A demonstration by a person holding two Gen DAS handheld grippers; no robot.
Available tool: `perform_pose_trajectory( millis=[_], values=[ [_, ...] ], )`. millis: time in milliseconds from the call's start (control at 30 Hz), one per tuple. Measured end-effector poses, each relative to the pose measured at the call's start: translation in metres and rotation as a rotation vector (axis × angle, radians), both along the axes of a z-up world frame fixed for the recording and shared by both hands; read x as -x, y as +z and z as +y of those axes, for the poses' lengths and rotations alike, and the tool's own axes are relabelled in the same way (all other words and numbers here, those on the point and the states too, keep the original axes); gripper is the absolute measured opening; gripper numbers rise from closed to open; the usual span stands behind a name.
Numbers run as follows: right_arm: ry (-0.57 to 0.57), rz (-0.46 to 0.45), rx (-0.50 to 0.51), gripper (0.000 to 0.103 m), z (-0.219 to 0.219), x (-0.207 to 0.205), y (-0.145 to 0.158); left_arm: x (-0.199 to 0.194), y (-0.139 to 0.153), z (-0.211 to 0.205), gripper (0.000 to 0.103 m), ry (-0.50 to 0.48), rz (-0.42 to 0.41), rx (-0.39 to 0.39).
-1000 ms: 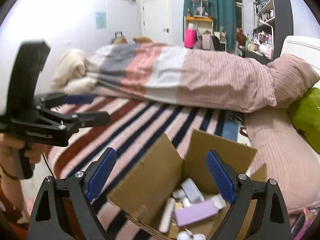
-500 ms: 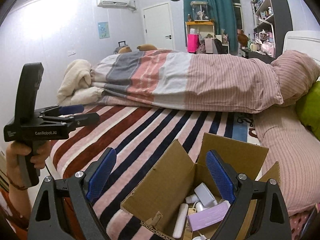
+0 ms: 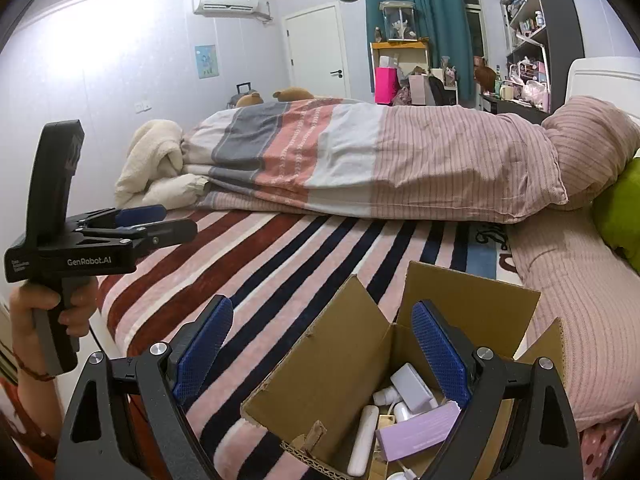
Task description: Organize rigid objects
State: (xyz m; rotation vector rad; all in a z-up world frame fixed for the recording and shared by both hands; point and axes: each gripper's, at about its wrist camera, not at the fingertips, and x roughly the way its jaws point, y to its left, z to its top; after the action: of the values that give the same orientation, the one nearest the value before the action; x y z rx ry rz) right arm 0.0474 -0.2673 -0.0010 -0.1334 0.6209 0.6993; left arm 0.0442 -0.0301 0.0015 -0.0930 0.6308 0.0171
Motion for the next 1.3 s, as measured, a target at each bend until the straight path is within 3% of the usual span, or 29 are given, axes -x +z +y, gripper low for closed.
perform_pose_trajectory(
  millis=[1300],
  values=[
    [-0.014,-0.005,-0.011,0.09,0.005,0.0037,-0.0009,0.0003,-0.0007,0.0066,0.085,0.01,-0.003,-0.001]
  ],
)
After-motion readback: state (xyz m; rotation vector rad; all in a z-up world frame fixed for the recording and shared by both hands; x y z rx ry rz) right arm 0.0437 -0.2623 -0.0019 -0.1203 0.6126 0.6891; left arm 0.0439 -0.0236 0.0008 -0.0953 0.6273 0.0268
